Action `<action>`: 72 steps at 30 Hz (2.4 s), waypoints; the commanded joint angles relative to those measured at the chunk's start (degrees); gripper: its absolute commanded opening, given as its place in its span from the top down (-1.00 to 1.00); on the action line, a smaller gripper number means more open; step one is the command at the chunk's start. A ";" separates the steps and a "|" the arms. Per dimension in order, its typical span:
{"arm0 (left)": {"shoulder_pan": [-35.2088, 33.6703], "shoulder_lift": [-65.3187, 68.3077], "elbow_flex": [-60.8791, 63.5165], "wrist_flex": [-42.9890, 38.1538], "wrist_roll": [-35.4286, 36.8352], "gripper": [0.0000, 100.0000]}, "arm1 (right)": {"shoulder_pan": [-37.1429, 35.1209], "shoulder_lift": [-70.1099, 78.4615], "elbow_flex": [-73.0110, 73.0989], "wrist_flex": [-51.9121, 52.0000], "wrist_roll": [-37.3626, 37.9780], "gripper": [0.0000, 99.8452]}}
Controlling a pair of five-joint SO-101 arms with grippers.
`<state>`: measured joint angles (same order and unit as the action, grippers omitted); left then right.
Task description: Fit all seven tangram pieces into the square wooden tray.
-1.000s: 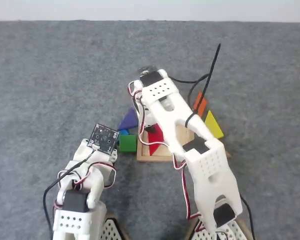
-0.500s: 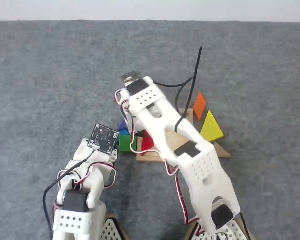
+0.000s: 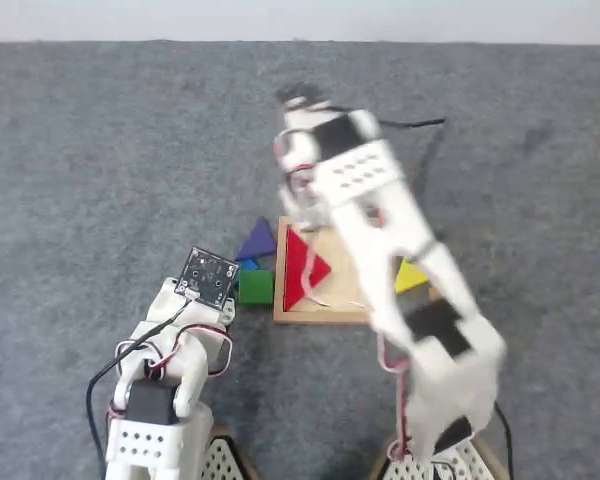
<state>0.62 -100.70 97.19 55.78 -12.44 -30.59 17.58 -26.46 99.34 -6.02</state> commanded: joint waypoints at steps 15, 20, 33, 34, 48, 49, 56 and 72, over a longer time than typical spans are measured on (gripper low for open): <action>-0.26 -0.79 -0.48 0.35 0.44 0.90 | 18.86 -37.14 63.21 -30.37 17.49 0.22; -0.26 -0.79 -0.48 0.35 0.44 0.90 | 18.51 -27.82 61.98 -37.23 6.77 0.22; -0.26 -0.79 -0.48 0.35 0.44 0.90 | 19.65 -5.93 47.30 -40.13 -0.62 0.22; -0.26 -0.79 -0.48 0.35 0.44 0.90 | 19.65 -5.41 47.12 -39.96 -0.62 0.22; -0.26 -0.79 -0.48 0.35 0.44 0.90 | 19.65 -2.59 46.86 -41.98 -2.99 0.43; -0.26 -0.79 -0.48 0.35 0.44 0.90 | 19.74 -2.59 46.86 -41.98 -2.99 0.43; -0.26 -0.79 -0.48 0.35 0.44 0.90 | 23.08 -2.59 47.12 -41.71 -1.23 0.44; -0.26 -0.79 -0.48 0.35 0.44 0.90 | 23.43 -13.41 46.07 -35.82 1.41 0.44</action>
<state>0.53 -100.70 97.19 55.78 -12.44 -7.91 10.02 21.89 61.45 -6.46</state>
